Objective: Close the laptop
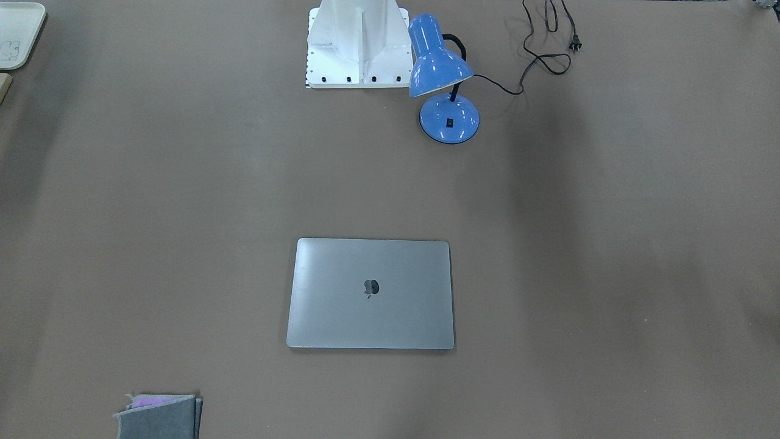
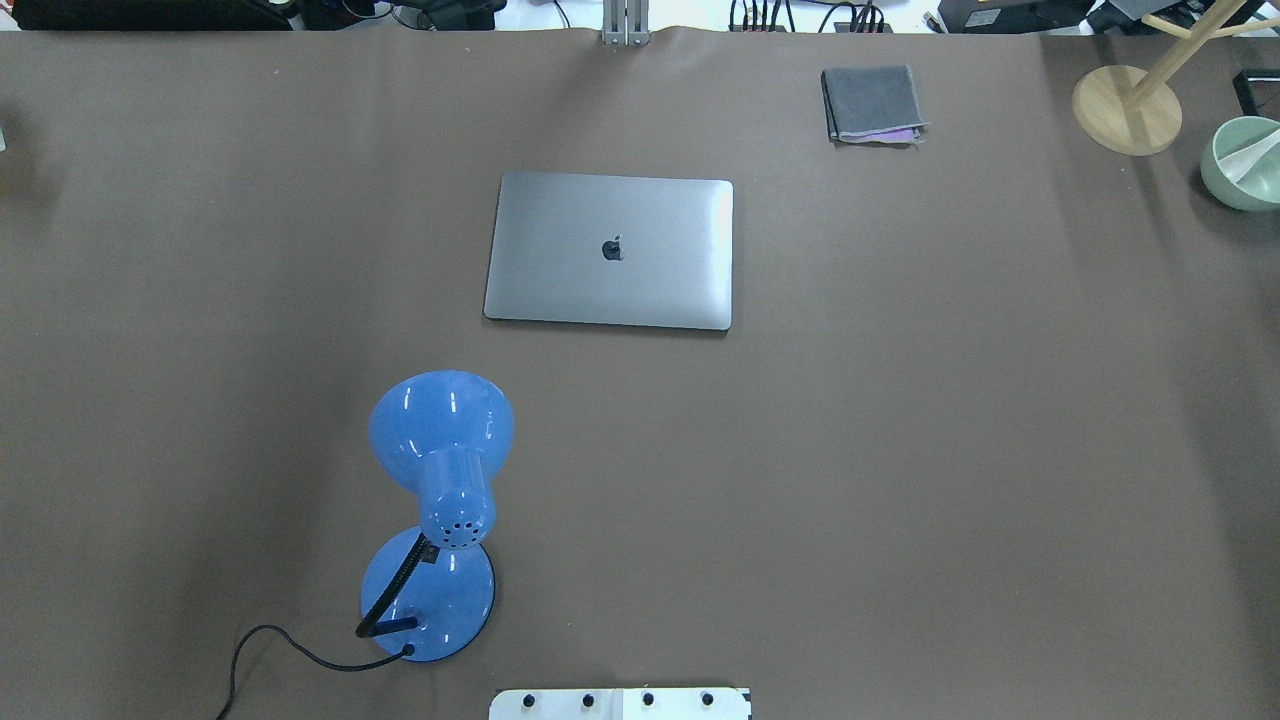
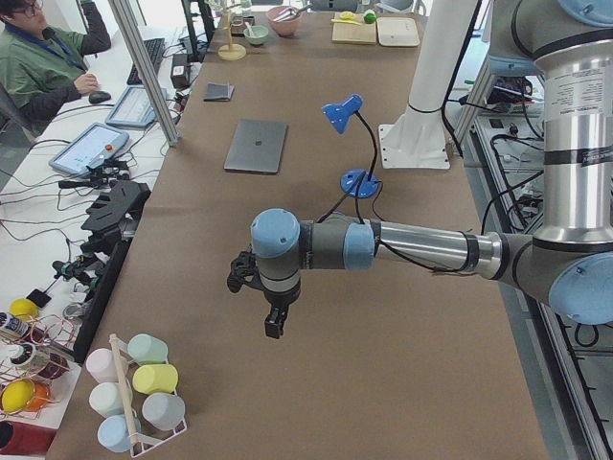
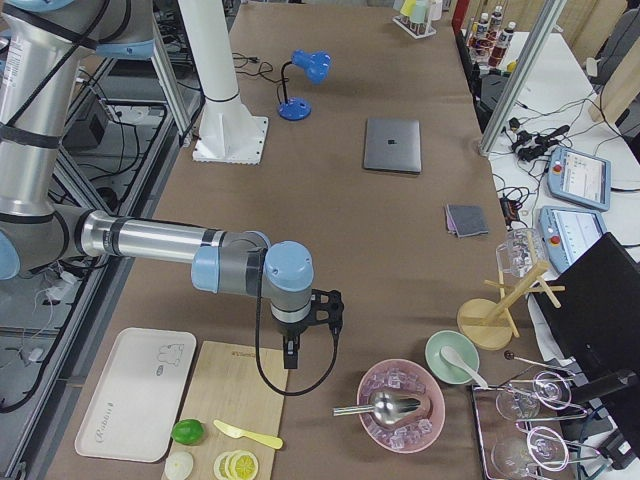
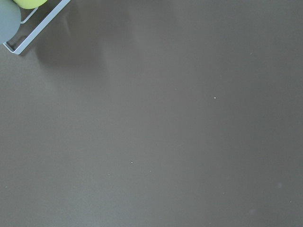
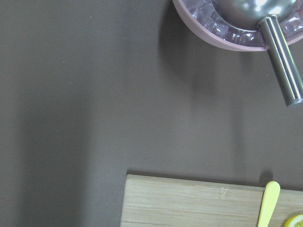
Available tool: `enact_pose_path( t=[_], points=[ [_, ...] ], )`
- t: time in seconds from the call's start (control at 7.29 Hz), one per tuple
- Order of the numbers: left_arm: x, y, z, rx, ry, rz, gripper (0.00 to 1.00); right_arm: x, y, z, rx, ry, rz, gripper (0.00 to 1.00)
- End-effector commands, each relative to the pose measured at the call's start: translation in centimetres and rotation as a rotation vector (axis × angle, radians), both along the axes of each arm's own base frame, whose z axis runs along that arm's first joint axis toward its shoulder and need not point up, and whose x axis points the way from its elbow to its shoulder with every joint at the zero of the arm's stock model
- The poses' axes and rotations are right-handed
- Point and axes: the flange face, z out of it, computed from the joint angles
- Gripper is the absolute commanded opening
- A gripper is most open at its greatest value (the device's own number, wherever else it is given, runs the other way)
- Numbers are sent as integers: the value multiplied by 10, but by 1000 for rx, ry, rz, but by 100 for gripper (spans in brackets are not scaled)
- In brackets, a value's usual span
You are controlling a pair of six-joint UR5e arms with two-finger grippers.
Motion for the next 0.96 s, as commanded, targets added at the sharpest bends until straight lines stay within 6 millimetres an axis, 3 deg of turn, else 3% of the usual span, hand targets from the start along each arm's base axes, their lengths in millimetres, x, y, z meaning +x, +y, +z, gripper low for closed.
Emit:
enact_pose_path(
  t=[0.0,0.82],
  points=[
    [0,-1,-2,3,0,0,98,-1,10,6,-19,-4,-1,100],
    [0,-1,-4,8,0,0,98,-3,16,9,-31,-34,0,100]
  ],
)
